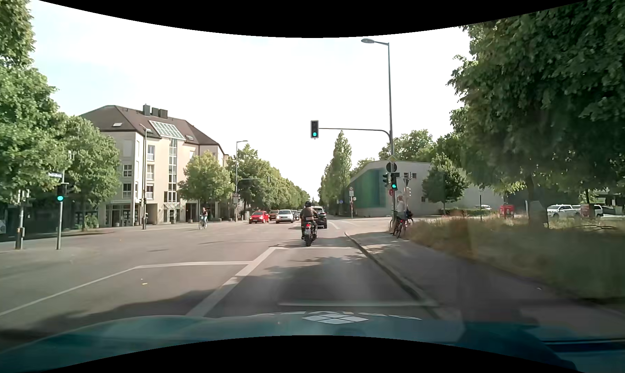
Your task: Follow the waypoints while adhering to traffic rules and regulations
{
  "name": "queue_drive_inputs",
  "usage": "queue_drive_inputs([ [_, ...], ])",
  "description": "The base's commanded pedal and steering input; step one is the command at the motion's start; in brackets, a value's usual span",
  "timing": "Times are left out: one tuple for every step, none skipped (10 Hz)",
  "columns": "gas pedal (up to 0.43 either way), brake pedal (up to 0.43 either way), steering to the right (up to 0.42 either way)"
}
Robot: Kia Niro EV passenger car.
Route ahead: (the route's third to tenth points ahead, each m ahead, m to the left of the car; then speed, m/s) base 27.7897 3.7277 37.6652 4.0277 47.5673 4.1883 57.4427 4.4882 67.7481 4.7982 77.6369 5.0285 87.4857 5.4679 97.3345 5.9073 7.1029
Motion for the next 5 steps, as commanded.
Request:
queue_drive_inputs([
  [0.197, 0.0, -0.005],
  [0.177, 0.0, -0.01],
  [0.169, 0.0, -0.011],
  [0.138, 0.0, -0.011],
  [0.138, 0.0, -0.011],
])
